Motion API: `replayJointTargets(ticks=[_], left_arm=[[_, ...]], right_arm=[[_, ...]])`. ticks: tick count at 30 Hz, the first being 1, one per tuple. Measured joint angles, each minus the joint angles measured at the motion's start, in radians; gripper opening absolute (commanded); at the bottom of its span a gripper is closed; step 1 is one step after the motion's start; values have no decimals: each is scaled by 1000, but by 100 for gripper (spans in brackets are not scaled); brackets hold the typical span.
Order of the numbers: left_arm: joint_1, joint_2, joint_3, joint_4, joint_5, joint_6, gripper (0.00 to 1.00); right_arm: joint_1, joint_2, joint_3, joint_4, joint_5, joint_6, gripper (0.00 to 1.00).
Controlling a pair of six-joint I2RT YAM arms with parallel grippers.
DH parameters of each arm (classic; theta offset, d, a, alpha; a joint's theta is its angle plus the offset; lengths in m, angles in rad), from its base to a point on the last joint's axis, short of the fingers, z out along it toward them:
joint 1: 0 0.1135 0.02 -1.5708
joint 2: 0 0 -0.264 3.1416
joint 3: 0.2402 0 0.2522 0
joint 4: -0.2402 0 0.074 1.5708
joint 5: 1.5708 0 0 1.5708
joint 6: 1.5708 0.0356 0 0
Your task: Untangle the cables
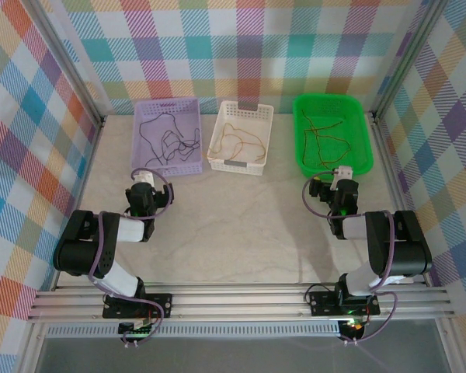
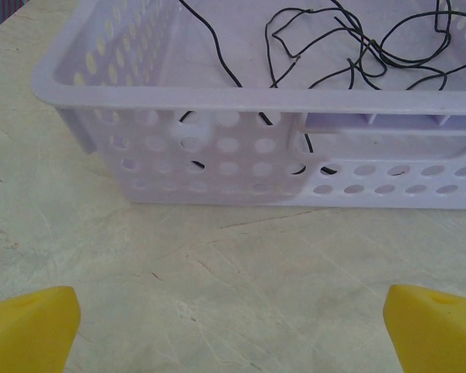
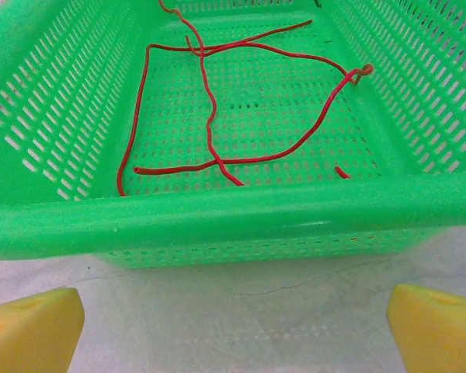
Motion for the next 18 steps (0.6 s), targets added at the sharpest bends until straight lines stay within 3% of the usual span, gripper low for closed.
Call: replayJointTargets(ticks=[18], left_arm=[[0,0,0,0,3,0,100]], right_arm=[[0,0,0,0,-6,0,100]])
